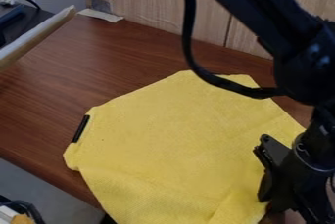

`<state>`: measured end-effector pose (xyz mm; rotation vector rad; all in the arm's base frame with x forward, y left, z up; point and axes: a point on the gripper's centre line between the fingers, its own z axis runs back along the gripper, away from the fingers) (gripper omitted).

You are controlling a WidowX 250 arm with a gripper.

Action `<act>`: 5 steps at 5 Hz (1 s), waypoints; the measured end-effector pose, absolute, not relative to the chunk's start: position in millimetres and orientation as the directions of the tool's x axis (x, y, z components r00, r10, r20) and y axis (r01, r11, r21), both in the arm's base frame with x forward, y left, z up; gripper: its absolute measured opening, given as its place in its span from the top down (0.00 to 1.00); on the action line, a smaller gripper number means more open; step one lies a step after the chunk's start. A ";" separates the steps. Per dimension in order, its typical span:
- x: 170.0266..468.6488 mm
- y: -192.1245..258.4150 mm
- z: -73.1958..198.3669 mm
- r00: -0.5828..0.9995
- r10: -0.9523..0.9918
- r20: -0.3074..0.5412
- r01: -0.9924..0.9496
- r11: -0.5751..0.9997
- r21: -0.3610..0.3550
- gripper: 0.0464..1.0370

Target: Folding The Cloth From Top right To Left

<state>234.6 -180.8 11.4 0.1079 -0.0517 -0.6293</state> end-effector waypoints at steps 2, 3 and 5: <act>236.1 -178.9 26.5 0.797 -0.603 0.035 0.595 0.794 0.128 0.99; 239.9 -171.8 36.5 0.798 -0.601 0.039 0.596 0.797 0.095 0.99; 268.7 -141.1 69.0 0.852 -0.513 0.102 0.510 0.858 0.058 0.99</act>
